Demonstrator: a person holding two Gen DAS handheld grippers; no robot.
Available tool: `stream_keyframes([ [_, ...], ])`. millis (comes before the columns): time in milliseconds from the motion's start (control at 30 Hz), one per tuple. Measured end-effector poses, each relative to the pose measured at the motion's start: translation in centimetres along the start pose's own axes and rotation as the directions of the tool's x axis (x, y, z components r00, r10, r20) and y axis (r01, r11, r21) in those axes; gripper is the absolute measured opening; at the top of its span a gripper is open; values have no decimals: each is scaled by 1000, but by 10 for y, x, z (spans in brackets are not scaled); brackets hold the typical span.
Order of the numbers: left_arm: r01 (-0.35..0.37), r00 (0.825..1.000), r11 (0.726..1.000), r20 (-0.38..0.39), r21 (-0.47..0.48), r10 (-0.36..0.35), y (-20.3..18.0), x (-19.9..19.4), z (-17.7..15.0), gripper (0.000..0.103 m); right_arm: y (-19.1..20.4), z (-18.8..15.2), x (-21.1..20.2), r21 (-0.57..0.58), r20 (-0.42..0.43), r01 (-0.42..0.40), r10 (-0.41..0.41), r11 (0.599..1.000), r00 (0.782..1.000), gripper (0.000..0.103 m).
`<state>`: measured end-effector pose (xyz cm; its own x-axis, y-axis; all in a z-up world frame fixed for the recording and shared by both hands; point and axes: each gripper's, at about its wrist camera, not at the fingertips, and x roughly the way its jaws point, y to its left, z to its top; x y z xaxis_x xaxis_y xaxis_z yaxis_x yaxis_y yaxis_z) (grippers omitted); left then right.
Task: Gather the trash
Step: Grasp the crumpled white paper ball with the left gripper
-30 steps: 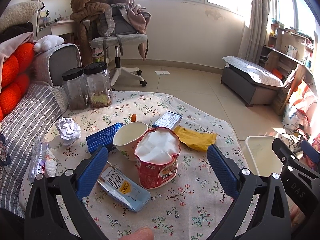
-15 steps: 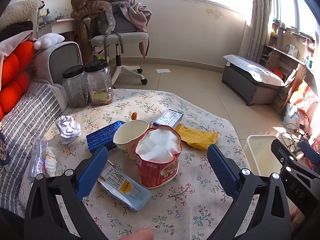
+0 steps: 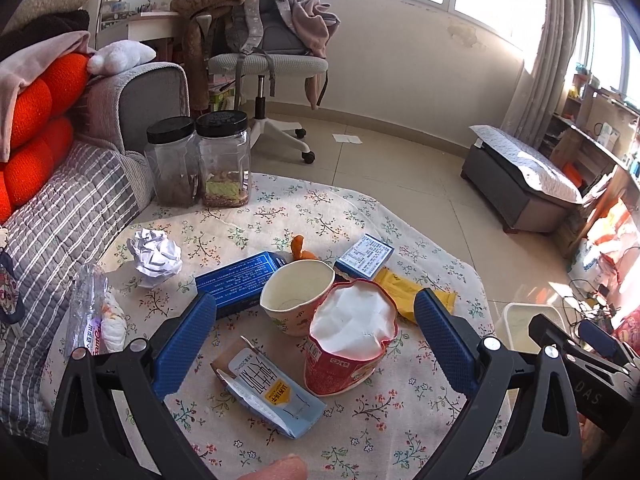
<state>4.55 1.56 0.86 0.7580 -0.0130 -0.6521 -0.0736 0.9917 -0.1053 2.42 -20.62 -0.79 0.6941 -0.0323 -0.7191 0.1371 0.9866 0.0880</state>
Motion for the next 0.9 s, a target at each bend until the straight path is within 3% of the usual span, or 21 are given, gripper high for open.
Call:
stream_keyframes([
  [100,-26,999,999,32,-44,28,25,0,32,96,6,15,15,4,-70,-38,38,999,997,96],
  [200,-57,990,991,117,-124,72,65,-8,74,96,13,29,29,6,-88,-49,50,999,995,96],
  [267,-58,989,983,126,-173,80,99,-3,100,96,15,36,40,-1,-105,-38,38,999,994,96],
  [300,-43,992,983,108,-181,63,114,4,109,96,13,37,53,11,-123,-43,44,999,991,96],
  [367,54,998,975,45,-216,-46,149,30,119,96,11,32,68,18,-143,-39,42,999,989,96],
  [400,48,998,968,-32,-245,-57,163,46,116,96,9,29,75,21,-165,-36,39,999,985,96],
  [467,-43,988,959,-152,-281,0,188,79,101,96,12,26,89,27,-215,-55,60,998,975,96],
  [500,-107,980,952,-190,-288,53,199,94,90,96,15,25,94,24,-224,-68,72,997,972,96],
  [533,-179,961,939,-256,-295,103,211,109,78,96,18,25,96,15,-225,-73,75,997,972,96],
  [567,-217,938,925,-330,-313,108,221,126,71,96,23,25,98,0,-219,-75,73,997,973,96],
  [633,-212,924,911,-375,-353,70,232,145,64,96,30,25,101,-28,-216,-73,66,997,974,96],
  [733,-296,894,910,-419,-292,156,230,159,58,96,38,26,105,-44,-222,-88,76,995,972,96],
  [833,-283,875,930,-459,-235,151,222,176,51,96,42,24,106,-74,-222,-90,71,993,972,96],
  [900,-315,854,935,-478,-160,206,216,185,47,96,43,24,107,-87,-219,-85,64,993,974,96],
])
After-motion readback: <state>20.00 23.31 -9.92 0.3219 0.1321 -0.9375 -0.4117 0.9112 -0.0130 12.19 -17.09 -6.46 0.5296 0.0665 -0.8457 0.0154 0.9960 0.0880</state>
